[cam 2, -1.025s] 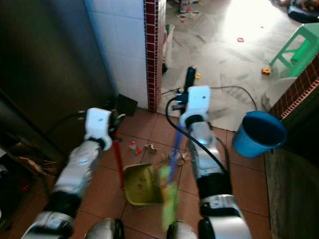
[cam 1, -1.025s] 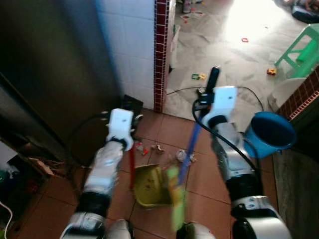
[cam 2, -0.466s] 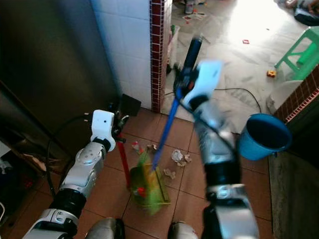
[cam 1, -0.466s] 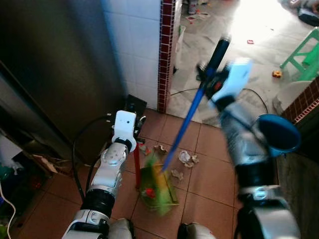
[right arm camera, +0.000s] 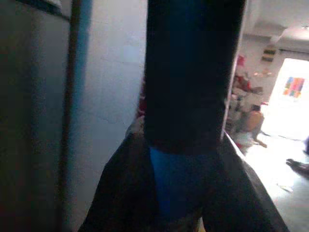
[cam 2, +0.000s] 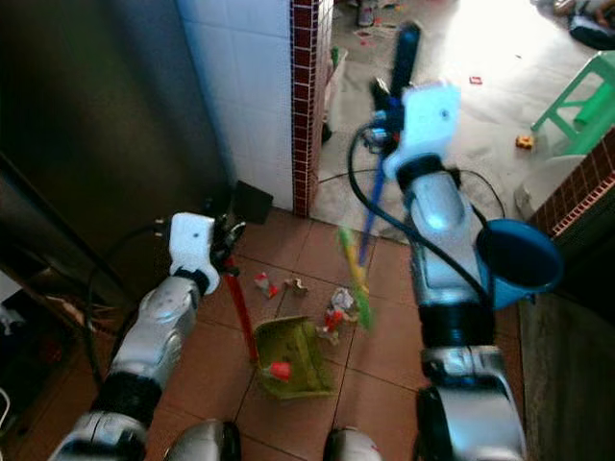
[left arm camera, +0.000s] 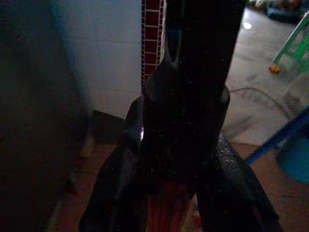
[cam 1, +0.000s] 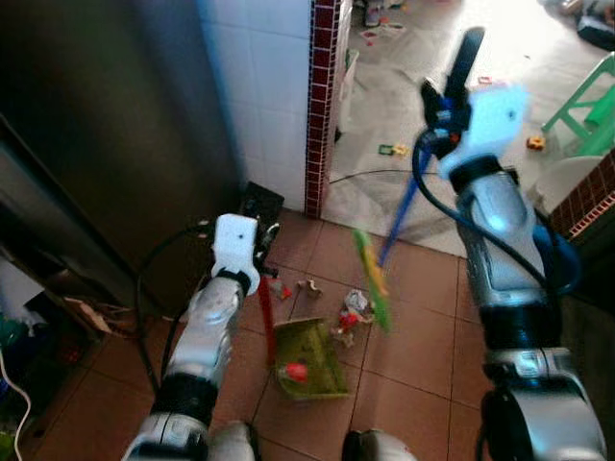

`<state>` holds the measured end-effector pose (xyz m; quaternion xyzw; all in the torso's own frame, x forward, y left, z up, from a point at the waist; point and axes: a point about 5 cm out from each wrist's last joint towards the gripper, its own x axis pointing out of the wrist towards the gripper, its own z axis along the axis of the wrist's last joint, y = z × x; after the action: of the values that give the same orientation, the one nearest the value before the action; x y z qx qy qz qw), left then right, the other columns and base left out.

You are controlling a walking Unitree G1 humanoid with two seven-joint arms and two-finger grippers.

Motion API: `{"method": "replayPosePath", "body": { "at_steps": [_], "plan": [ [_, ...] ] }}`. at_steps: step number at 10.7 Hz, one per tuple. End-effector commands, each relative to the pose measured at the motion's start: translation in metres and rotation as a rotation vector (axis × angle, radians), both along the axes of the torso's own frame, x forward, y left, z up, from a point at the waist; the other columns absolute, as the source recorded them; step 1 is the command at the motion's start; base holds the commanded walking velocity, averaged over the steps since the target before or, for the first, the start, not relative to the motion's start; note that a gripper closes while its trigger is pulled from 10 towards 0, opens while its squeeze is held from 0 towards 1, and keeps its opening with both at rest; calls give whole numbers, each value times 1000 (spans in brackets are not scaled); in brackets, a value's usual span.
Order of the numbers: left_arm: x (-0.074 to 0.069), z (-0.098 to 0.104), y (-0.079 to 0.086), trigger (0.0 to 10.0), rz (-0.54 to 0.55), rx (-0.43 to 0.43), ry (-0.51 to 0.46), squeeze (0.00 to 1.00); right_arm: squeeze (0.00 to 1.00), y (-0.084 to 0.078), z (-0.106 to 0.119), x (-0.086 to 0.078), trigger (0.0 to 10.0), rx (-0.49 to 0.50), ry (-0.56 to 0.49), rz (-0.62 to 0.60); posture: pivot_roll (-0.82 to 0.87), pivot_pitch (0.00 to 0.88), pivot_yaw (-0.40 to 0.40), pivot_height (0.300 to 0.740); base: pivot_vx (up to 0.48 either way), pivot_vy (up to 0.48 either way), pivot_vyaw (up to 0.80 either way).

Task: Sweep floor

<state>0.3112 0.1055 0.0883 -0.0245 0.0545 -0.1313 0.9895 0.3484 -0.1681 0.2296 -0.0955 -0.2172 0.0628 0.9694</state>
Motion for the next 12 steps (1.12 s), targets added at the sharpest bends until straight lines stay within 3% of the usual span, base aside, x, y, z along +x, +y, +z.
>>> {"method": "replayPosePath", "body": {
  "at_steps": [1, 3, 6, 8, 9, 10, 12],
  "plan": [
    [1, 18, -1, 10000, -13, -68, -59, 0, 0, -6, -2, -4, 10000, -56, -27, -45, -17, 52, 13, 740, 0, 0, 0],
    [-6, 24, 9, 10000, 1, -64, -72, 0, 0, -11, -25, -11, 10000, -65, 30, -99, -11, 51, 13, 740, 0, 0, 0],
    [-16, 57, 11, 10000, -28, -154, -184, 0, 0, -16, -46, -17, 10000, -99, 81, -159, -1, 45, 17, 740, 0, 0, 0],
    [-22, 69, 7, 10000, -117, -223, -224, 0, 0, -19, -57, -16, 10000, -62, 128, -180, 4, 41, 14, 740, 0, 0, 0],
    [-26, 70, 2, 10000, -179, -272, -190, 0, 0, -18, -58, -16, 10000, -60, 129, -183, 4, 41, 14, 740, 0, 0, 0],
    [-32, 67, -4, 10000, -289, -259, -156, 0, 0, -18, -59, -15, 10000, -58, 133, -183, 7, 37, 15, 740, 0, 0, 0],
    [-31, 64, 2, 10000, -303, -137, -165, 0, 0, -19, -65, -16, 10000, -58, 149, -189, 9, 33, 19, 740, 0, 0, 0]
  ]
}}
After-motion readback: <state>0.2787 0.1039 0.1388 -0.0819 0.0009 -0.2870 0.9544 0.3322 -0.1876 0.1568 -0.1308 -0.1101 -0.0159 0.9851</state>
